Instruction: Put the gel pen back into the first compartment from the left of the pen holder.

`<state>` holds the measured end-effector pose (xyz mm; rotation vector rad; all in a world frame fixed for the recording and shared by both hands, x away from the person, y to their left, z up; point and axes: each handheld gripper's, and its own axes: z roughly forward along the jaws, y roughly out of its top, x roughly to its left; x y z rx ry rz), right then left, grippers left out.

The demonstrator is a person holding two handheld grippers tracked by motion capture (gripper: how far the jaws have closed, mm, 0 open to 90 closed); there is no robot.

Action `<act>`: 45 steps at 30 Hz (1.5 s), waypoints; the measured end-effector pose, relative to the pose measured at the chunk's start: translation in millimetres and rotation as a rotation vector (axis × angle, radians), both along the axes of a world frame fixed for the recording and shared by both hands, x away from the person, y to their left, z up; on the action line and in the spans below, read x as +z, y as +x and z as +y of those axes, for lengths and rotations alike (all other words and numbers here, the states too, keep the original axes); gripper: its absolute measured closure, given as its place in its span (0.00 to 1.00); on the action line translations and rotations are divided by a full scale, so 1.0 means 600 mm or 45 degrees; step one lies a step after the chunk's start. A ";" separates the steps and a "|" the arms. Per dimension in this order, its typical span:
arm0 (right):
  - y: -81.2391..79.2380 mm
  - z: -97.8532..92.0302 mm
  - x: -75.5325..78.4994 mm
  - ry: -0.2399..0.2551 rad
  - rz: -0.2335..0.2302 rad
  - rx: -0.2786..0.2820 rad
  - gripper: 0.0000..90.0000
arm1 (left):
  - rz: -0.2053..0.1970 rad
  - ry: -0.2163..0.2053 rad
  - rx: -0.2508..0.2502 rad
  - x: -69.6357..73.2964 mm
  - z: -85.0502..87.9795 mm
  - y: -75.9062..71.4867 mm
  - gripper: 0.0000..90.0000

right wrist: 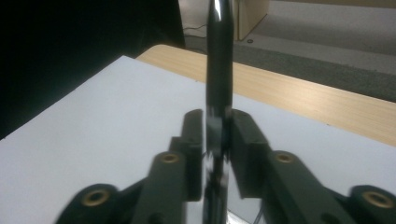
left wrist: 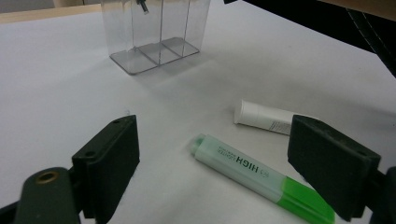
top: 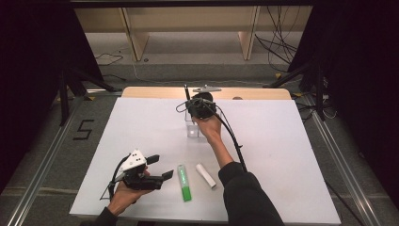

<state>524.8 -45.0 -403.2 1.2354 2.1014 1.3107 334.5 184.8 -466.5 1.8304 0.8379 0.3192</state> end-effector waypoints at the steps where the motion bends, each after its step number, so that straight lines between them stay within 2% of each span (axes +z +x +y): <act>1: 0.000 -0.001 0.000 0.000 0.006 0.003 0.75 | 0.003 -0.003 0.001 0.000 0.000 0.000 0.18; 3: 0.000 -0.003 0.002 0.010 0.028 -0.003 0.61 | 0.005 -0.002 0.002 -0.001 -0.001 0.001 0.18; 5: -0.003 -0.007 0.007 0.024 0.038 -0.003 0.52 | 0.006 -0.001 0.002 -0.001 -0.001 0.001 0.18; 10: -0.025 -0.021 0.020 0.010 0.002 -0.002 0.43 | 0.008 -0.009 0.013 -0.001 0.001 0.002 0.18; 13: -0.046 -0.035 0.019 0.017 -0.001 0.014 0.41 | 0.013 -0.014 0.024 -0.002 0.002 0.002 0.18; 16: -0.071 -0.050 0.016 -0.023 -0.017 0.034 0.40 | 0.013 -0.012 0.025 -0.002 0.002 0.003 0.18; 25: -0.140 -0.080 0.011 0.035 0.009 0.115 0.36 | 0.017 -0.006 0.036 -0.003 0.003 0.005 0.18; 34: -0.190 -0.085 -0.002 0.039 -0.001 0.166 0.35 | 0.023 -0.024 0.054 -0.004 0.005 0.006 0.18; 45: -0.230 -0.079 -0.018 0.026 -0.020 0.204 0.35 | 0.021 -0.029 0.068 -0.003 0.008 0.007 0.18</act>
